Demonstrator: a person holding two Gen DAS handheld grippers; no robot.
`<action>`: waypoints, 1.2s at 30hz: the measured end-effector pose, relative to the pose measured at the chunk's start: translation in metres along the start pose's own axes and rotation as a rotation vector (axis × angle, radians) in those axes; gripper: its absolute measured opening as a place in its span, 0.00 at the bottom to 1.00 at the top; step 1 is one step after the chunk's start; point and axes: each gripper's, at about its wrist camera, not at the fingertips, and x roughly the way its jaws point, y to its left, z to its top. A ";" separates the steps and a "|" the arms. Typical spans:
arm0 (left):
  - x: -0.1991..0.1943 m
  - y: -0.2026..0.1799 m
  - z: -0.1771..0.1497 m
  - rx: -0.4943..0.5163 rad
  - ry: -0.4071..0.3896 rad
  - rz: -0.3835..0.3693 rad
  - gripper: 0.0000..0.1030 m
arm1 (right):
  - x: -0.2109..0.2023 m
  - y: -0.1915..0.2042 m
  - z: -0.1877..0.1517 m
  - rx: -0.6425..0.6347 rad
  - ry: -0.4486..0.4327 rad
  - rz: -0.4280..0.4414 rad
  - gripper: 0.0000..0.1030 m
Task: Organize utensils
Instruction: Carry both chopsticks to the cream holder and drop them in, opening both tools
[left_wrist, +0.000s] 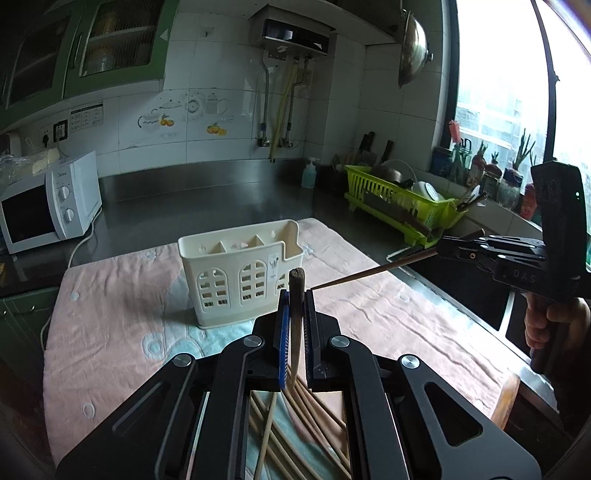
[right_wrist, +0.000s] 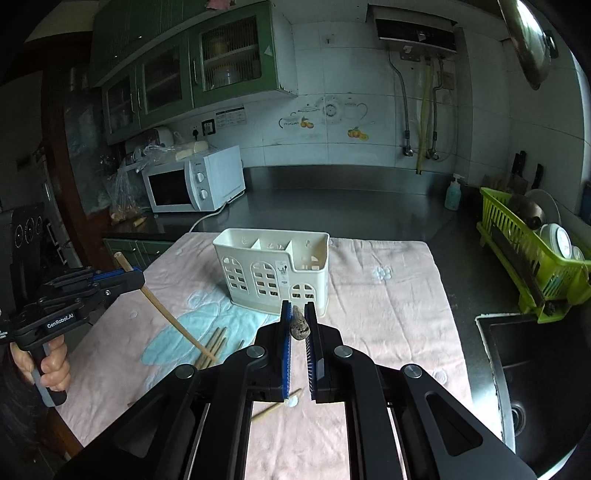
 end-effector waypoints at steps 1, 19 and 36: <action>0.000 0.001 0.006 0.002 -0.003 0.005 0.05 | -0.001 -0.001 0.008 -0.009 -0.001 0.001 0.07; -0.019 0.036 0.152 0.001 -0.248 0.184 0.05 | 0.051 -0.016 0.094 -0.104 0.096 0.000 0.07; 0.075 0.088 0.150 -0.079 -0.130 0.268 0.06 | 0.130 -0.019 0.098 -0.111 0.228 0.028 0.07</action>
